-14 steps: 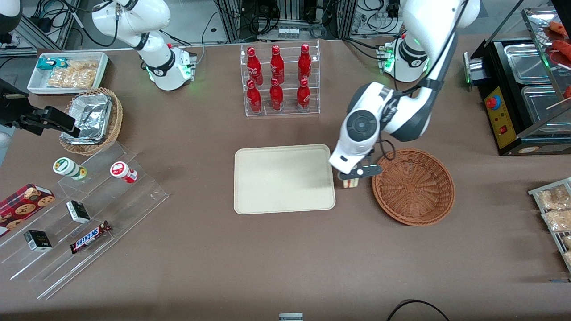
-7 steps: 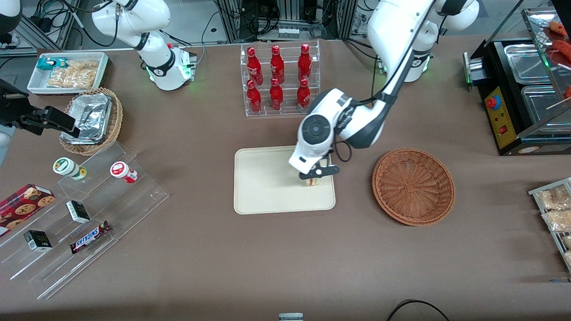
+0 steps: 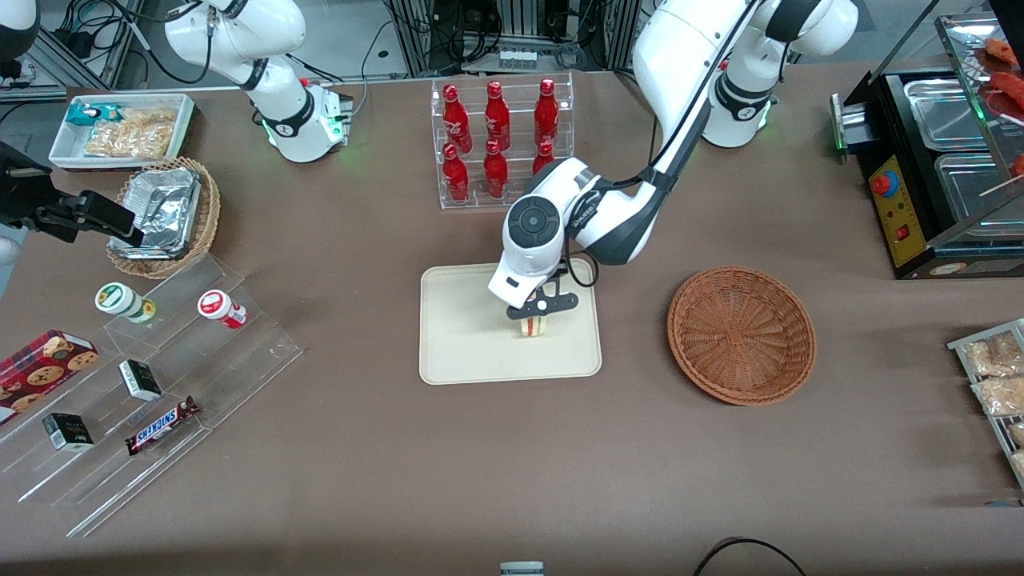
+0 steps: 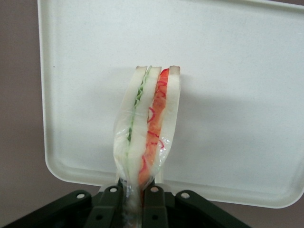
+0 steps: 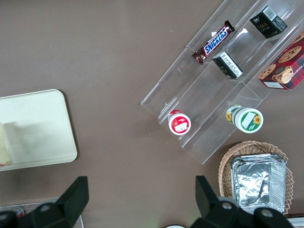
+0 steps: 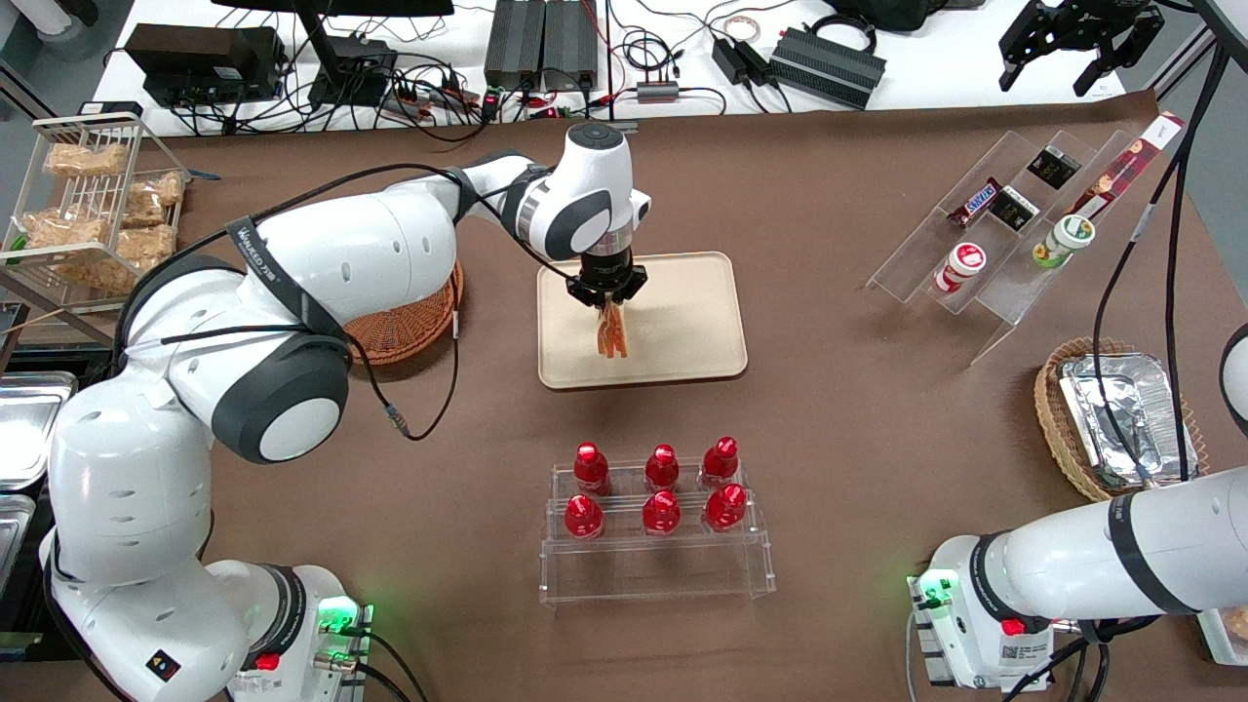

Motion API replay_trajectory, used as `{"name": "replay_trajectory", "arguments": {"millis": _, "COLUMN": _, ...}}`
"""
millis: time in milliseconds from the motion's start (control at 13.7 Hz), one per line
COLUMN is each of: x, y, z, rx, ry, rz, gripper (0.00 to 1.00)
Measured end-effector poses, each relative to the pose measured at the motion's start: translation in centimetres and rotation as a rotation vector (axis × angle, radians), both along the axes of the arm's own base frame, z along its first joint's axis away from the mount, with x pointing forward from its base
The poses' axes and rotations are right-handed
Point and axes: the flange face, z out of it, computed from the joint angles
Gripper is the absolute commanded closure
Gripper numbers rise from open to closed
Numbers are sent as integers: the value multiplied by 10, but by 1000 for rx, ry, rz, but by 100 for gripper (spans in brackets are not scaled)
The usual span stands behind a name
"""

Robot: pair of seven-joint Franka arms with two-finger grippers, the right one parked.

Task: Place sandwich from basket to tray
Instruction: 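Lower the sandwich onto the tray and open the left gripper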

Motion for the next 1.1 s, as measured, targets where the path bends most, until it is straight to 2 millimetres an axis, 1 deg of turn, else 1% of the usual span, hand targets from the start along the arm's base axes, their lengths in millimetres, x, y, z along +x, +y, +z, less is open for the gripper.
{"name": "replay_trajectory", "arguments": {"millis": 146, "x": 5, "y": -5, "z": -2, "rx": -10, "ry": -13, "rz": 26, "gripper": 89}}
{"name": "replay_trajectory", "arguments": {"millis": 293, "x": 10, "y": -9, "z": -9, "rx": -20, "ry": -25, "rz": 40, "gripper": 88}}
{"name": "replay_trajectory", "arguments": {"millis": 512, "x": 8, "y": -16, "z": -22, "rx": -26, "ry": -33, "rz": 46, "gripper": 86}}
{"name": "replay_trajectory", "arguments": {"millis": 585, "x": 8, "y": -18, "z": -25, "rx": -27, "ry": -34, "rz": 46, "gripper": 80}}
{"name": "replay_trajectory", "arguments": {"millis": 659, "x": 8, "y": -19, "z": -29, "rx": -28, "ry": -35, "rz": 46, "gripper": 49}}
{"name": "replay_trajectory", "arguments": {"millis": 732, "x": 8, "y": -19, "z": -31, "rx": -31, "ry": -38, "rz": 48, "gripper": 0}}
{"name": "replay_trajectory", "arguments": {"millis": 951, "x": 8, "y": -22, "z": -30, "rx": -35, "ry": -43, "rz": 61, "gripper": 0}}
{"name": "replay_trajectory", "arguments": {"millis": 1098, "x": 9, "y": -28, "z": -18, "rx": -50, "ry": -58, "rz": 63, "gripper": 0}}
